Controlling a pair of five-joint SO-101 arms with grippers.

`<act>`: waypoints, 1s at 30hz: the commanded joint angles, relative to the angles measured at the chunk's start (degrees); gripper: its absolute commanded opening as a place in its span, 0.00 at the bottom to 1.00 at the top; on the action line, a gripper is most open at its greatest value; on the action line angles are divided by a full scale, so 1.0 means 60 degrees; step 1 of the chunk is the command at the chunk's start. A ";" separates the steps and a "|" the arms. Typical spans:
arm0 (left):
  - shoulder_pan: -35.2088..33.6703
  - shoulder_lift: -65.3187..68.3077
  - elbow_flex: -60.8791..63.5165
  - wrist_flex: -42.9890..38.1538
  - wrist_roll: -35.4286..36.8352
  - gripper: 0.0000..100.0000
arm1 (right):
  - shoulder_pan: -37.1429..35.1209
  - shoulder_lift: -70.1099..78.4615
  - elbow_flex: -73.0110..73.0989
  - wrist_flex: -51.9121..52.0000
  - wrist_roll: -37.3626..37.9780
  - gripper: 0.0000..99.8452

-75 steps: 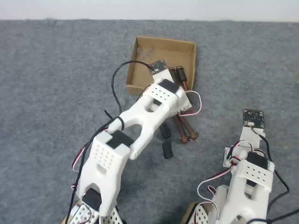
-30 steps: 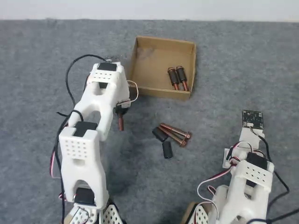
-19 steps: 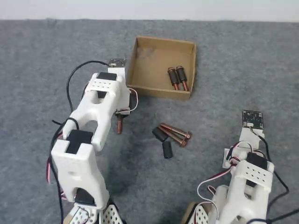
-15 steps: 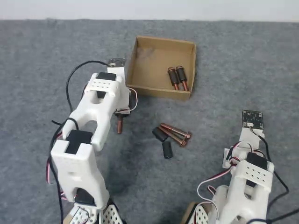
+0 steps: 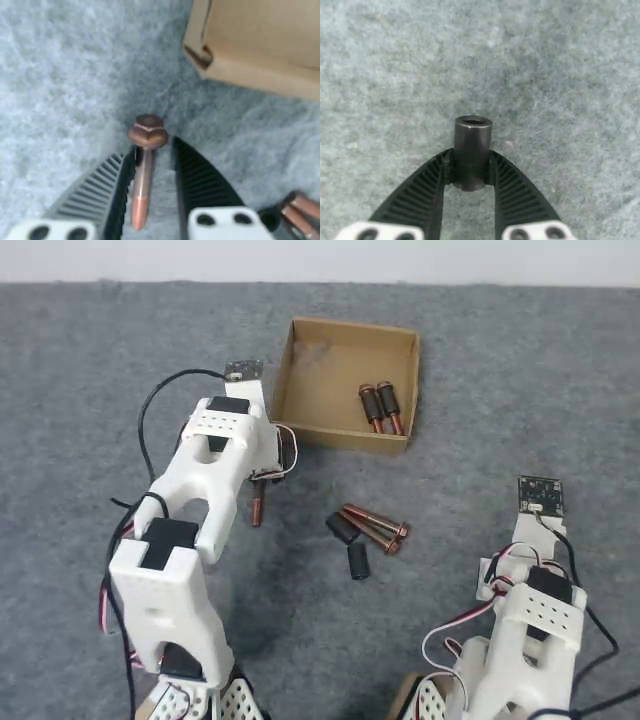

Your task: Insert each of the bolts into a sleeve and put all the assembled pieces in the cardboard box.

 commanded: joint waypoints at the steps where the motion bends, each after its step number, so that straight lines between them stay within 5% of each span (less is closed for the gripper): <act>1: -0.0059 0.0205 -0.0579 -0.0147 0.0161 0.08 | -0.0051 -0.0315 -0.0088 -0.0081 0.0176 0.01; 16: -0.0527 0.0615 -0.1648 0.1040 0.0132 0.01 | -0.0051 -0.0315 -0.0059 -0.0125 0.0161 0.01; 30: -0.1377 -0.2286 0.2044 -0.1568 0.0147 0.01 | -0.0227 -0.0344 -0.0044 -0.0579 0.0088 0.01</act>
